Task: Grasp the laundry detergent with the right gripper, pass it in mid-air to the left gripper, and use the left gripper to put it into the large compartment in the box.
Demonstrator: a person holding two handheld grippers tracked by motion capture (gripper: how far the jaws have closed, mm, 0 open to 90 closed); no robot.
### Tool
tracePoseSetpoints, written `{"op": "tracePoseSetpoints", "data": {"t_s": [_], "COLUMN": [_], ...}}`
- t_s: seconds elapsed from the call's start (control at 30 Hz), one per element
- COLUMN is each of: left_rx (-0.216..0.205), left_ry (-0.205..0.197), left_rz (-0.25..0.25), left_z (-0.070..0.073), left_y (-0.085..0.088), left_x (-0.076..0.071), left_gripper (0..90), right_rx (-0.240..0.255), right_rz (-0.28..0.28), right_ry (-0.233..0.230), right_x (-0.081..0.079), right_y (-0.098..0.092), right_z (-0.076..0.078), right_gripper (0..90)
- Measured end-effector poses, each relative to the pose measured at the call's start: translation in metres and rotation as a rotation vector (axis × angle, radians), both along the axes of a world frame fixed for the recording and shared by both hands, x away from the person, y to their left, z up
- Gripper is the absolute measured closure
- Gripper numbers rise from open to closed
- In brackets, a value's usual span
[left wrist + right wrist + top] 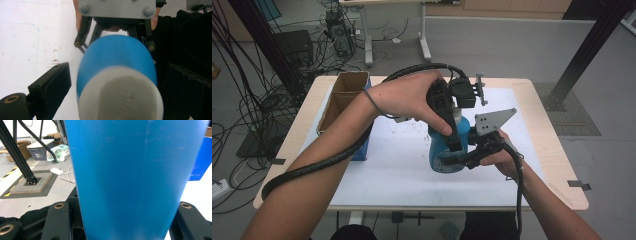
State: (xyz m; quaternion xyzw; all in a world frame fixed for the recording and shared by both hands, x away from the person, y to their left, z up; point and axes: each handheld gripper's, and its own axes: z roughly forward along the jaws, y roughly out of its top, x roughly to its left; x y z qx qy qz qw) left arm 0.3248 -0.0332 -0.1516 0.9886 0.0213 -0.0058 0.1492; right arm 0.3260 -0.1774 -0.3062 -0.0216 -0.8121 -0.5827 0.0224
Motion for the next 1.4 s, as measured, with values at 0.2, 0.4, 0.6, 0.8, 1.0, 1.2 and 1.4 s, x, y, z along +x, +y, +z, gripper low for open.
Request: {"op": "tracePoseSetpoints", "data": {"t_s": [0.2, 0.4, 0.6, 0.8, 1.0, 1.2, 1.4], "left_rx": [-0.002, 0.001, 0.0, 0.002, 0.005, 0.008, 0.01], "left_ry": [-0.002, -0.002, -0.004, -0.002, -0.003, -0.003, -0.004], "left_rz": [-0.002, -0.003, 0.003, 0.005, 0.015, 0.011, 0.006], "left_z": [0.0009, -0.0001, 0.0004, 0.0009, 0.0, 0.0013, 0.0019], "left_y": [0.0002, 0.0011, 0.0014, 0.002, 0.0014, 0.0019, 0.0017], "left_x": [-0.0003, -0.0002, -0.0009, -0.0018, -0.0029, -0.0035, -0.004], "left_gripper": [7.6, 7.6, 7.6, 7.6, 7.6, 7.6, 7.7], "right_rx": [-0.001, -0.001, 0.002, -0.003, -0.001, -0.004, -0.008], "right_rz": [0.0, 0.0, 0.001, 0.007, 0.008, 0.011, 0.011], "right_ry": [-0.004, -0.001, -0.001, 0.001, -0.001, -0.003, -0.008], "right_x": [0.0001, -0.0007, -0.001, -0.0007, -0.0008, -0.0016, -0.0013], "right_y": [0.0008, 0.0014, 0.001, 0.0009, 0.0015, 0.0025, 0.0031], "right_z": [0.0, 0.0001, 0.0001, -0.0006, -0.0004, -0.0002, -0.0001], "right_gripper": [43.1, 43.2, 43.2, 43.2, 43.2, 43.2, 43.2]}}
